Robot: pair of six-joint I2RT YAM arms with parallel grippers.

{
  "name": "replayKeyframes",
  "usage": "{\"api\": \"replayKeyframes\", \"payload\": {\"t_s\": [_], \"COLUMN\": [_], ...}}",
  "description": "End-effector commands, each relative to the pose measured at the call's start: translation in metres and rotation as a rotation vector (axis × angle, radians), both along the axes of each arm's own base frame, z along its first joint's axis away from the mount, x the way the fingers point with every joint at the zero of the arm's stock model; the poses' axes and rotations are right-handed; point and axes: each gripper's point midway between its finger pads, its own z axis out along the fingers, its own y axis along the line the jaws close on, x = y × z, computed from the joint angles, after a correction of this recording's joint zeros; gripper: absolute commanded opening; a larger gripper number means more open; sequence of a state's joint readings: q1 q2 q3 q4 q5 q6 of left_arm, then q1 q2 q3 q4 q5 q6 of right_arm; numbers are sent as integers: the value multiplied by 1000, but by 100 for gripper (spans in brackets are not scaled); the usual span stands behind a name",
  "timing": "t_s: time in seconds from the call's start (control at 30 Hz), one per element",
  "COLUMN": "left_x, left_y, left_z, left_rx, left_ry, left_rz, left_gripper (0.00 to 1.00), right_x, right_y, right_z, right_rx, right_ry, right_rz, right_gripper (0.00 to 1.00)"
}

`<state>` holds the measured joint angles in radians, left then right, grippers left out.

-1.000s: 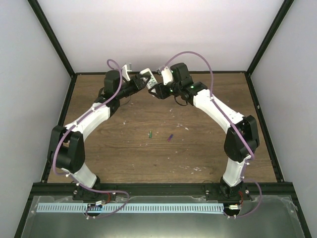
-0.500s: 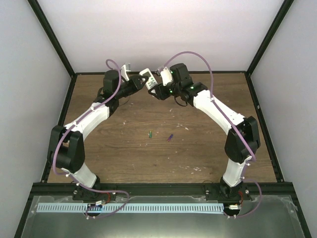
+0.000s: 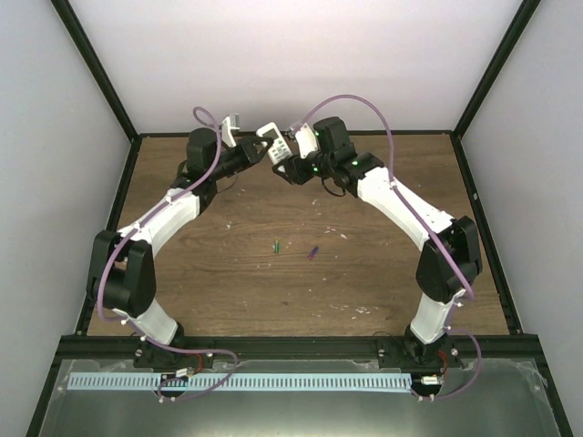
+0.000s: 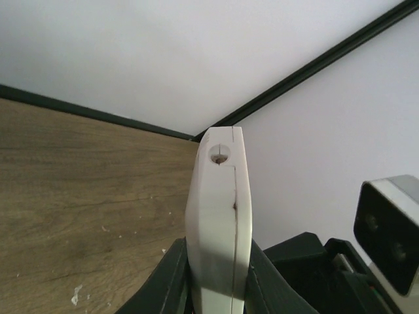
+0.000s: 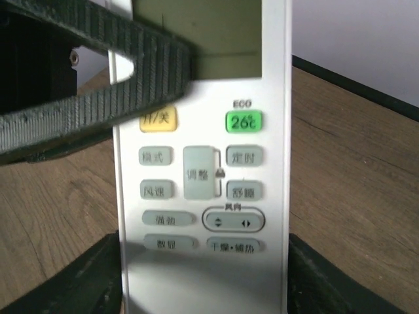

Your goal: Load the batteries into the remote control

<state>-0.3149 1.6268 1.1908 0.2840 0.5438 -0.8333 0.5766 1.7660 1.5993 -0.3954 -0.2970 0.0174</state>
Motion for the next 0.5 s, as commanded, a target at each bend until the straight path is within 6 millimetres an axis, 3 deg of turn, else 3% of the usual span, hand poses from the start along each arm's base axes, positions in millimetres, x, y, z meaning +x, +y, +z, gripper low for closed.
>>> {"api": "replayKeyframes", "payload": {"t_s": [0.0,0.23,0.47], "left_x": [-3,-21,-49], "left_y": [5,14,10], "left_z": [25,34,40], "left_rx": [-29,-66,-36], "left_ry": [-133,-242,-349], "left_rz": [-66,-238,-395], "left_gripper": [11,11,11], "right_x": [-20,-32,-55], "right_y": [4,-1,-11], "right_z": [18,26,45], "right_rx": [17,38,198], "right_ry": [-33,-26,75], "right_rz": [62,133,318], "right_gripper": [62,82,88]}}
